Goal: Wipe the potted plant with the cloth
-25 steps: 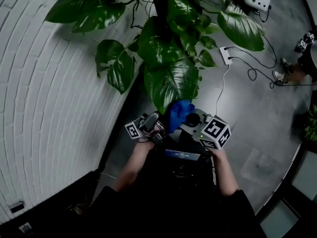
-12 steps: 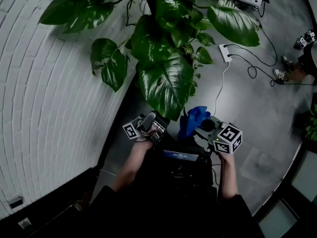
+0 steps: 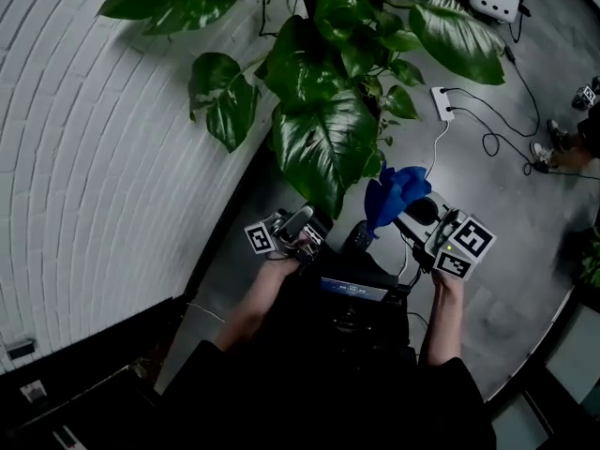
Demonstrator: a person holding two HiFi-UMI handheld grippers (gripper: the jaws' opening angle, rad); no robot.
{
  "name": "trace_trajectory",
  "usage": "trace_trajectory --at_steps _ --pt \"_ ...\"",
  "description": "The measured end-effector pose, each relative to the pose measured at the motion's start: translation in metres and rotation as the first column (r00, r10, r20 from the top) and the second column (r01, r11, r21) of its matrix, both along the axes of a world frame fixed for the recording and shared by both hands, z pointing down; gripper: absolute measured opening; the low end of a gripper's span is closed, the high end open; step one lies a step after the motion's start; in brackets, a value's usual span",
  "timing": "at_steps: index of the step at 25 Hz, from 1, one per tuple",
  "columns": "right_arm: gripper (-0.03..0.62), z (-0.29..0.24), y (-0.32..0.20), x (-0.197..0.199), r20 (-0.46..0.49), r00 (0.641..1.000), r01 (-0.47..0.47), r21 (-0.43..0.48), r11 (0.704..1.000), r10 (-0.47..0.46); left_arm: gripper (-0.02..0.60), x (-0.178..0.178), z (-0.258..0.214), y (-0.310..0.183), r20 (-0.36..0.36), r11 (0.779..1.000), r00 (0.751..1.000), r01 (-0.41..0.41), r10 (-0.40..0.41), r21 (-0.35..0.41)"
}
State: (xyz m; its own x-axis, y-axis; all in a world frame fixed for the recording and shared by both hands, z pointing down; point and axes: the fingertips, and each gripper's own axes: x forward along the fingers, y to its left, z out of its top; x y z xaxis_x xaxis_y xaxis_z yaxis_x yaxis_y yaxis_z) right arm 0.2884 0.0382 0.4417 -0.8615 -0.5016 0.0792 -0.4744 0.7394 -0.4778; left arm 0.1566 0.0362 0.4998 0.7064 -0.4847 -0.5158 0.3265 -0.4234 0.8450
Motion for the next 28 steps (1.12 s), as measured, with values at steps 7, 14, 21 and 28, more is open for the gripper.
trace_trajectory --at_steps 7,14,21,28 --pt "0.109 0.006 -0.021 -0.067 -0.101 0.992 0.085 0.066 0.994 -0.078 0.379 0.006 -0.027 0.004 -0.108 1.000 0.994 -0.020 0.021 0.012" --pt "0.107 0.051 0.015 -0.092 -0.213 0.968 0.133 0.000 0.991 -0.130 0.379 -0.002 -0.034 0.004 -0.176 0.999 0.984 -0.030 0.026 -0.020" --pt "0.109 0.071 0.053 -0.101 -0.285 0.953 0.094 -0.051 0.994 -0.105 0.379 -0.003 -0.035 0.003 -0.191 0.998 0.980 -0.065 0.059 -0.026" --pt "0.109 0.091 0.096 -0.104 -0.309 0.950 0.013 -0.130 0.991 -0.053 0.379 -0.016 -0.016 0.010 -0.087 0.997 0.994 -0.065 0.062 -0.038"
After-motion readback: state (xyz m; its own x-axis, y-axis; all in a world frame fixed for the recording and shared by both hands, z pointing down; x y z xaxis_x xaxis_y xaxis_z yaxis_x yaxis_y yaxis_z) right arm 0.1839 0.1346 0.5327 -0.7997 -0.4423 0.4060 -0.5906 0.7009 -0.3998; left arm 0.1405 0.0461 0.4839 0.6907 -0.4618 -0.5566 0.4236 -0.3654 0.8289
